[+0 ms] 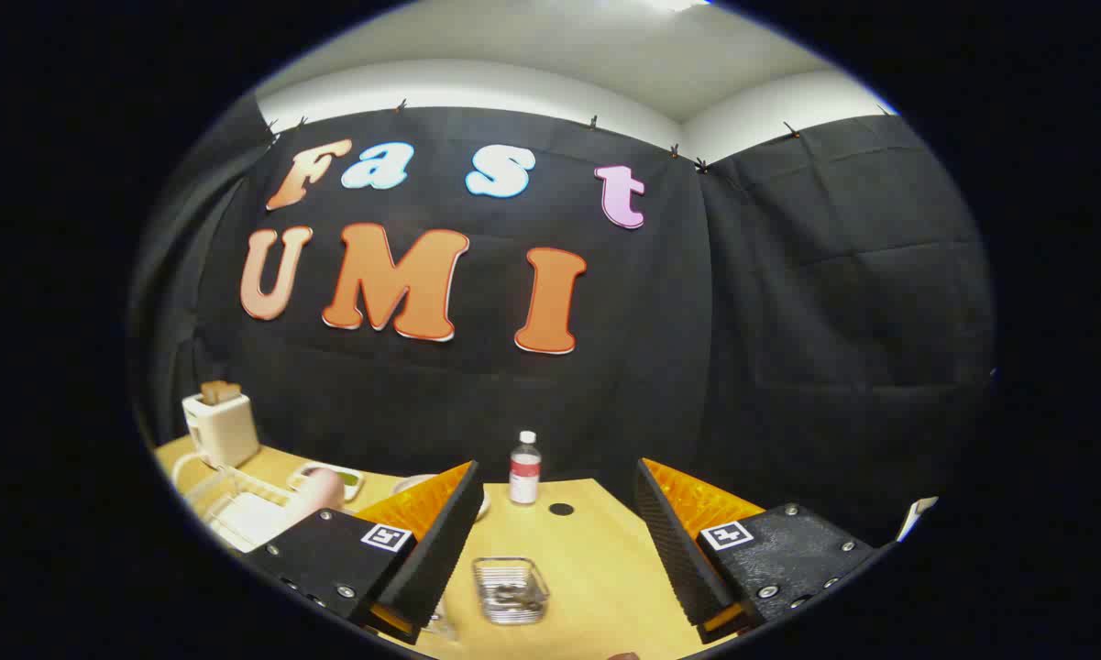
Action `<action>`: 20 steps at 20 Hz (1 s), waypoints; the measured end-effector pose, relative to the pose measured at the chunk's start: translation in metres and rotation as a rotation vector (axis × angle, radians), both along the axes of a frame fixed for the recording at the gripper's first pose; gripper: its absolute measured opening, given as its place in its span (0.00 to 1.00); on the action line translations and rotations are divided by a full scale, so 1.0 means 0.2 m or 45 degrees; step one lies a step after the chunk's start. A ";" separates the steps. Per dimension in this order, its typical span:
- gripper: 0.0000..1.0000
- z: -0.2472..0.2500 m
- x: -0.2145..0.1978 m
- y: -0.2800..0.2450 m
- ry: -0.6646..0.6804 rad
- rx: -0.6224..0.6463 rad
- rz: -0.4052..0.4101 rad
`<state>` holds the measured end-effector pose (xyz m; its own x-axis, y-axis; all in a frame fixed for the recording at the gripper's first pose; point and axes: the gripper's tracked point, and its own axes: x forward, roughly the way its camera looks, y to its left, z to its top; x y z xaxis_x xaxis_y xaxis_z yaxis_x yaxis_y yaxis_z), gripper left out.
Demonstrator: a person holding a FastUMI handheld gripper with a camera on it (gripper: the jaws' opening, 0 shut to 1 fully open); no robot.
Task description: Take the plate from the dish rack, then take the spoon from the basket and place it into the plate.
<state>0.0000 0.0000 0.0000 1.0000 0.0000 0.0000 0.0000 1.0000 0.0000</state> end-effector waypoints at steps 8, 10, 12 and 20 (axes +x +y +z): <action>0.99 0.10 -0.36 0.27 0.099 0.141 0.161; 0.99 0.12 -0.38 0.34 0.110 0.169 0.235; 0.99 0.15 -0.36 0.35 0.132 0.231 0.269; 0.98 -0.02 -0.25 0.41 0.252 0.214 0.297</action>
